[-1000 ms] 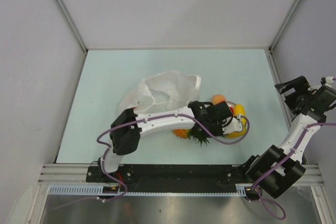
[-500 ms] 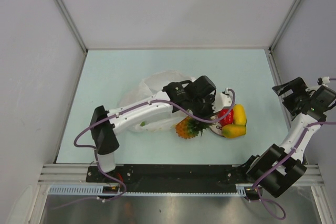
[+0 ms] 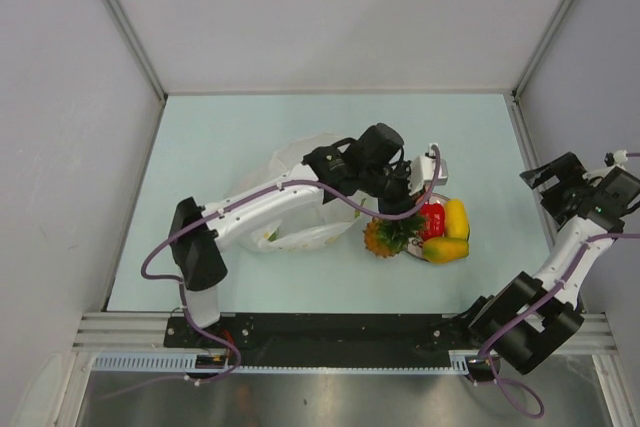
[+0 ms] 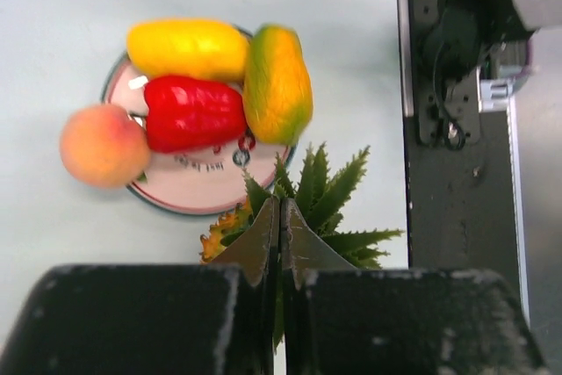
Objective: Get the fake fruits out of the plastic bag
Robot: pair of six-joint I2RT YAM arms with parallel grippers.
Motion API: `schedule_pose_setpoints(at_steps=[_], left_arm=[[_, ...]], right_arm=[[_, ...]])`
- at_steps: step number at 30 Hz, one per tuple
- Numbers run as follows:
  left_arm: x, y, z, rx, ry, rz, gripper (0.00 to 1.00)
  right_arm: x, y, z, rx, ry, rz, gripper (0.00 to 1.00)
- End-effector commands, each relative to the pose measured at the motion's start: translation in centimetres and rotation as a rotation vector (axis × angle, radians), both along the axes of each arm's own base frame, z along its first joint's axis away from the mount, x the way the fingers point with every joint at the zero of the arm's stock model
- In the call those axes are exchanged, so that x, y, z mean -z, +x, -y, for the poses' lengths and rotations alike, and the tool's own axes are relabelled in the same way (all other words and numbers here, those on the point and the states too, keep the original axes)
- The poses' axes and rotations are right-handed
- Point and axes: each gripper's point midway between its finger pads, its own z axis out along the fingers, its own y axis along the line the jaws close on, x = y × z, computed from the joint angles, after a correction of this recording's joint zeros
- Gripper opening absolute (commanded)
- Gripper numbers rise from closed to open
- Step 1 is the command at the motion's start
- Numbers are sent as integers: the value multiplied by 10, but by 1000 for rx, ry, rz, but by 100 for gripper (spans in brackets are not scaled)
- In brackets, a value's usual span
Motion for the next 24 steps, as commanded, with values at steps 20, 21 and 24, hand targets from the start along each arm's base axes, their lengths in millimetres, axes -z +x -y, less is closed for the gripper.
schedule_pose_setpoints(at_steps=[20,21,24], left_arm=[[-49,16,67,38,-348,-124,0],[-47,15,69,37,-346,-134,0],[-39,16,72,40,-336,-155,0]], right_arm=[[2,-21,35,123,14,-18,97],[3,-21,34,121,16,-21,97],[5,-20,34,119,27,-24,97]])
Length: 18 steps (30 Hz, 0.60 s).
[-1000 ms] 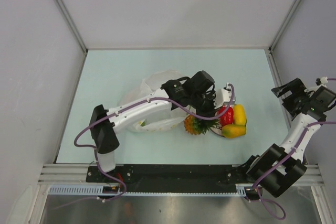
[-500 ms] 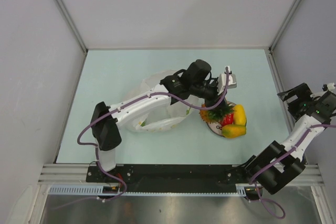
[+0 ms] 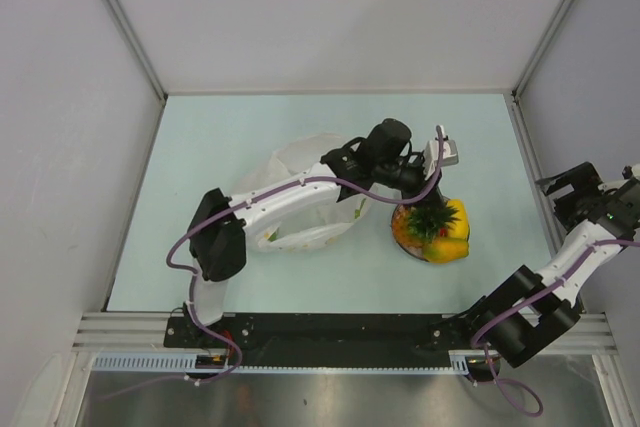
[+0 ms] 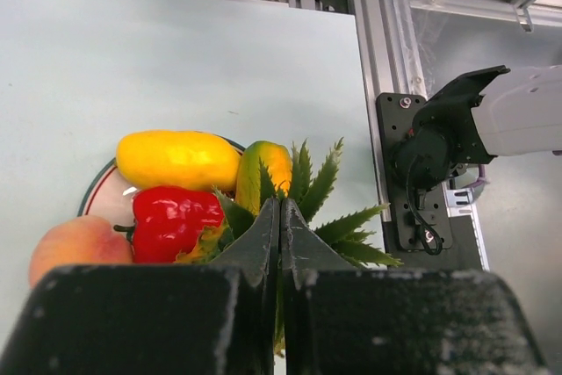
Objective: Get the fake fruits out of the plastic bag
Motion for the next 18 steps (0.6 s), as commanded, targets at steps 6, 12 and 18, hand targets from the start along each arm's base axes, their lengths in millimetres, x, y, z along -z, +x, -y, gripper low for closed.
schedule_pose_setpoints(at_steps=[6,12,18], left_arm=[[-6,-1,15,42,-51,-21,0],[9,-5,10,52,-31,-40,0],[3,-1,10,50,-50,-44,1]], right_arm=[[-1,3,1,-8,27,12,97],[-2,2,2,-1,24,12,97],[-2,-2,4,12,26,7,97]])
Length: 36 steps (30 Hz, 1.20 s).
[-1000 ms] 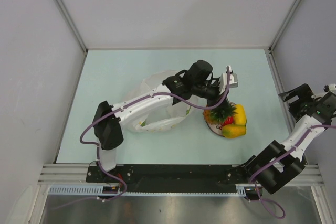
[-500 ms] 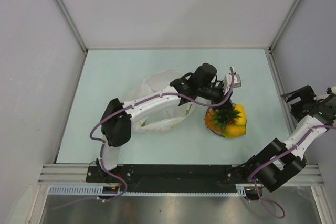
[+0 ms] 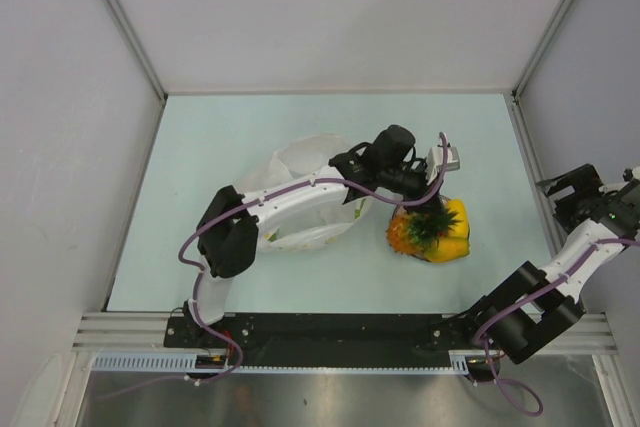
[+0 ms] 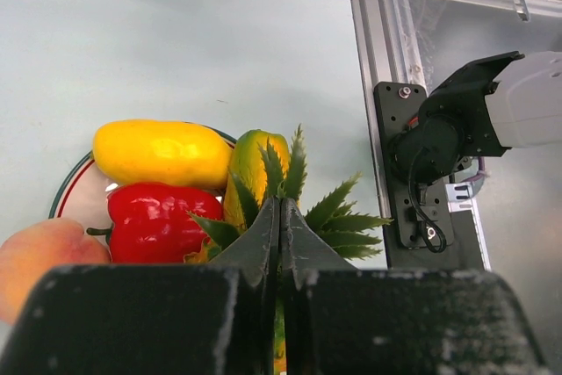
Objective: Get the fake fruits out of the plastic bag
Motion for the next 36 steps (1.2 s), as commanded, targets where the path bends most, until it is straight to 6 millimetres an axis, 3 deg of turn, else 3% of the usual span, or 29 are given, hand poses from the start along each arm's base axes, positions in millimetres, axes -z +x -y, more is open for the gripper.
schedule_pose_setpoints(at_steps=[1,3,8,18,19,21,30,35,36], left_arm=[[-32,3,1,16,-86,16,4],[-32,6,1,12,-87,17,6],[-29,9,-1,2,-79,17,30],[-27,8,-5,-14,-69,18,54],[-28,10,-5,-21,-71,22,77],[-31,12,-5,-31,-74,29,99],[-62,14,-15,-63,-70,51,100],[-91,26,-42,-166,-27,103,100],[-97,33,-50,-201,-14,119,100]], right_arm=[[-8,-1,1,6,1,16,97],[-9,-2,1,8,-2,20,97],[-9,-3,2,11,0,20,97],[-10,-2,0,6,16,31,97],[-10,-1,-1,6,19,32,97],[-11,-1,-1,3,18,37,97],[-16,4,-3,-8,27,65,98],[-35,25,-9,-70,0,147,100],[-44,33,-23,-127,-27,170,100]])
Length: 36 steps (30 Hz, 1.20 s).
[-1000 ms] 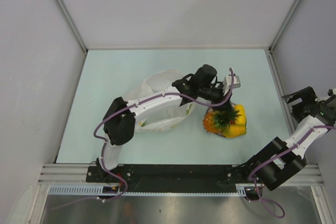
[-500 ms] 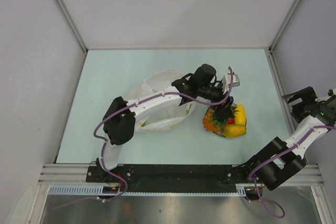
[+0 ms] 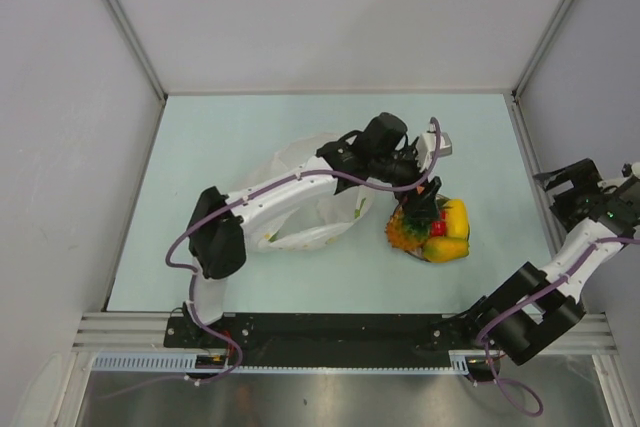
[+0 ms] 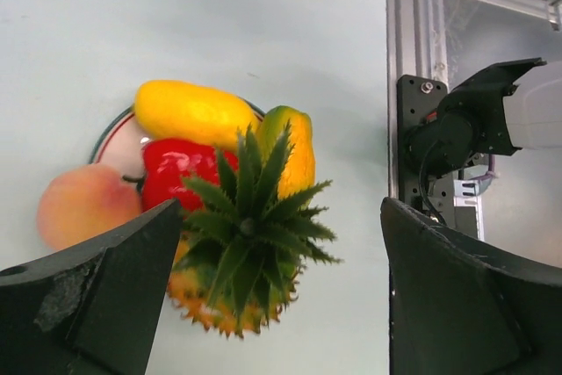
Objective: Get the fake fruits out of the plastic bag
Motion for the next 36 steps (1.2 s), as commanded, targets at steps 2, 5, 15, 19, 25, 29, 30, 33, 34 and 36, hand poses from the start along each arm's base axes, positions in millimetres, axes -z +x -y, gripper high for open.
schedule_pose_setpoints(at_steps=[2,5,15,19,25,29,30,33,34,36], left_arm=[[-103,33,-54,-208,-18,190,100],[-122,53,-108,-348,67,265,100],[-103,12,-298,-493,369,482,100],[-88,-25,-318,-409,383,457,100],[-42,-39,-321,-294,460,400,100],[-27,-13,-324,-356,534,436,100],[-20,-8,-322,-356,559,430,98],[-26,-8,-313,-348,532,407,83],[-28,-12,-310,-323,516,397,71],[-30,-15,-315,-331,521,400,28]], right_arm=[[-65,40,-30,-190,-159,181,100],[-99,61,-80,-410,-299,260,100],[-182,76,-283,-1037,-615,565,100],[-203,66,-345,-1247,-593,645,100],[-194,48,-420,-1422,-480,682,100],[-168,36,-448,-1480,-374,640,100],[-164,40,-450,-1423,-306,593,100],[-158,40,-458,-1431,-176,579,100],[-157,36,-465,-1467,-185,597,100],[-152,28,-476,-1542,-301,648,100]])
